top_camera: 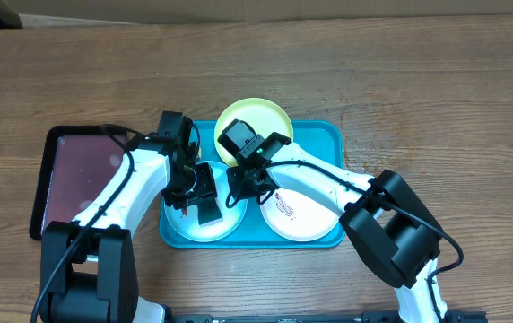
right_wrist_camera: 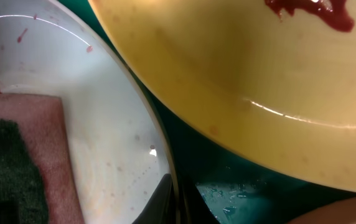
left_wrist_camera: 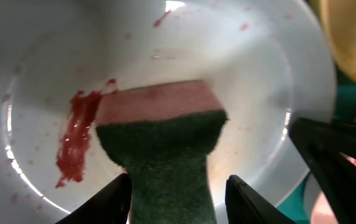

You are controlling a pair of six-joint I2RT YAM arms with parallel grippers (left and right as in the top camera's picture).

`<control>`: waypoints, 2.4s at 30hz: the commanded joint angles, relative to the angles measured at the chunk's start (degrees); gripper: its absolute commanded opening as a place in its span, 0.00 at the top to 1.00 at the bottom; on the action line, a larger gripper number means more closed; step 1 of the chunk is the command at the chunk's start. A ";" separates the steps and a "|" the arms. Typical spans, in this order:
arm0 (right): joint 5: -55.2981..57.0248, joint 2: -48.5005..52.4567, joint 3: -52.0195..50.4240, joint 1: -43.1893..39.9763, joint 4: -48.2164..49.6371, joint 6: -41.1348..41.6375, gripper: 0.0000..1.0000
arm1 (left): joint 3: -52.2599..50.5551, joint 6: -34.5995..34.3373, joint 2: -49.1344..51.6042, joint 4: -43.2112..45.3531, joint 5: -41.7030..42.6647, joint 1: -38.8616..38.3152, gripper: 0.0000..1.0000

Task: Clean dirty plates on tray and stack at the side
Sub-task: 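Scrub the white plate with the sponge while right gripper holds yellow plate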

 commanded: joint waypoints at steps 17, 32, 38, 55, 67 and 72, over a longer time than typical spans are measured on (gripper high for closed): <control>0.15 -0.17 -0.28 -0.55 -0.17 0.07 0.96 | -1.90 -1.90 0.42 0.39 -2.25 -0.11 0.54; 0.17 -0.17 -0.28 -0.55 -0.15 0.07 0.96 | -3.63 -2.32 0.42 3.26 -2.25 -0.11 0.73; 0.17 -0.17 -0.28 -0.55 -0.15 0.07 0.96 | -3.63 -2.29 0.42 3.50 -2.89 -0.09 0.96; 0.17 -0.17 -0.28 -0.55 -0.61 0.04 0.96 | -14.08 -0.52 0.42 16.22 -29.42 -0.07 0.96; 0.17 -0.17 -0.28 -0.55 -0.57 -0.11 0.96 | 3.10 -0.76 0.17 -2.60 -38.93 -0.11 0.96; 0.17 -0.17 -0.28 -0.55 -0.59 -0.11 0.96 | 9.49 5.95 0.17 -1.86 -15.87 -0.11 0.96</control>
